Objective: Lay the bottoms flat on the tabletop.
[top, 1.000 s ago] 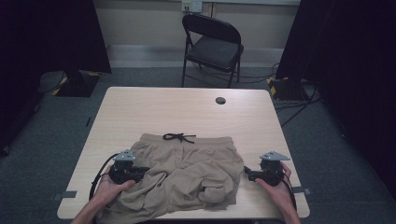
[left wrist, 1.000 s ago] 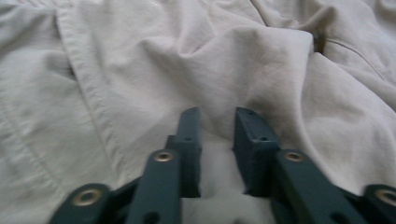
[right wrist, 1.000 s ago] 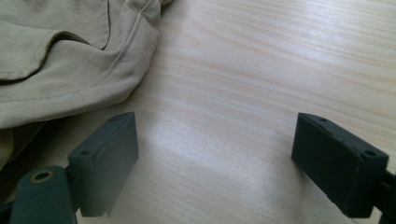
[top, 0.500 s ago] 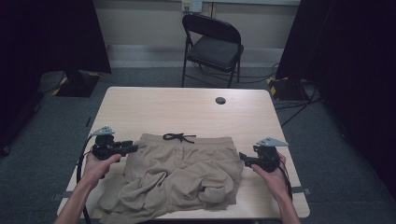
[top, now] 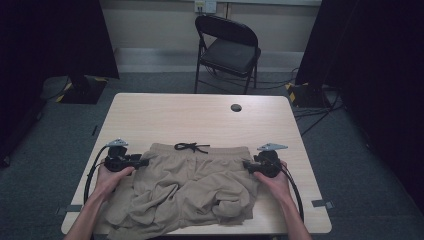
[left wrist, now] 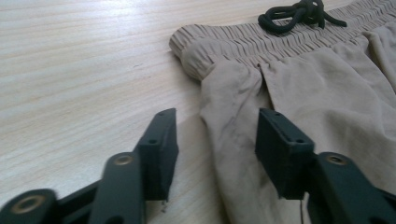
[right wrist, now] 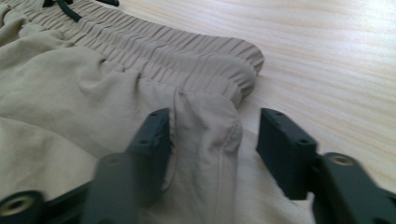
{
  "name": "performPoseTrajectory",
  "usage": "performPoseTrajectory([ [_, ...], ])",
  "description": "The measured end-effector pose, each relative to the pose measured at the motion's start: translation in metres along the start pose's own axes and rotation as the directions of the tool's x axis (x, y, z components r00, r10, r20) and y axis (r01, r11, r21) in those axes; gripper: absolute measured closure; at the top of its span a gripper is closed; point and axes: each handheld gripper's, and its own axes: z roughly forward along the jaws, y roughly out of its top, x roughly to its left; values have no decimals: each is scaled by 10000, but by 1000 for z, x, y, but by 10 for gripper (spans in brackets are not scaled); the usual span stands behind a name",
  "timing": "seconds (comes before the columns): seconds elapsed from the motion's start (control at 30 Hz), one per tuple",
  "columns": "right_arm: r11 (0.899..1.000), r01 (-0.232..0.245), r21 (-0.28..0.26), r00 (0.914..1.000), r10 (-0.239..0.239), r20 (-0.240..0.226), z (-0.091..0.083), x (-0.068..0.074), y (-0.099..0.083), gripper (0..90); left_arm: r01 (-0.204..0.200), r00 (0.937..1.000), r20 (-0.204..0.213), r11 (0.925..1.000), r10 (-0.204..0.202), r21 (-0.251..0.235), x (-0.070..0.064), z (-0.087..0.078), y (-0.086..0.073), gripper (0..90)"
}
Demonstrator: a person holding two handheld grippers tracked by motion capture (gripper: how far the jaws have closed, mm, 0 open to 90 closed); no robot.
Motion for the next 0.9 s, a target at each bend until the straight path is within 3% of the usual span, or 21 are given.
performPoseTrajectory([
  [0.17, 9998, 186, 41, 9998, -186, -48, 6, 6, -1, 640, -295, 9982, 525, 9994, 285, 179, -8, 8, 2, 642],
  [0.27, 10000, -51, -41, 9998, 50, -208, 6, 5, -2, 737, -434, 9958, 820, 9988, 414, 232, -13, 12, 1, 726],
  [0.4, 9994, -155, -300, 9986, 139, -518, 4, 5, -1, 837, -461, 9959, 785, 9986, 439, 253, -16, 13, -1, 870],
  [0.53, 9964, -512, -672, 9950, 451, -893, -2, 3, 2, 869, -286, 9950, 958, 9996, 283, 18, -14, 6, -3, 886],
  [0.8, 9886, -688, -1338, 9906, 518, -1262, -12, 2, 8, 872, -177, 9919, 1243, 9964, 279, -827, -20, -7, 3, 888],
  [0.9, 9861, -731, -1495, 9897, 532, -1330, -16, 2, 10, 872, -125, 9943, 1040, 9941, 238, -1081, -22, -12, 5, 889],
])
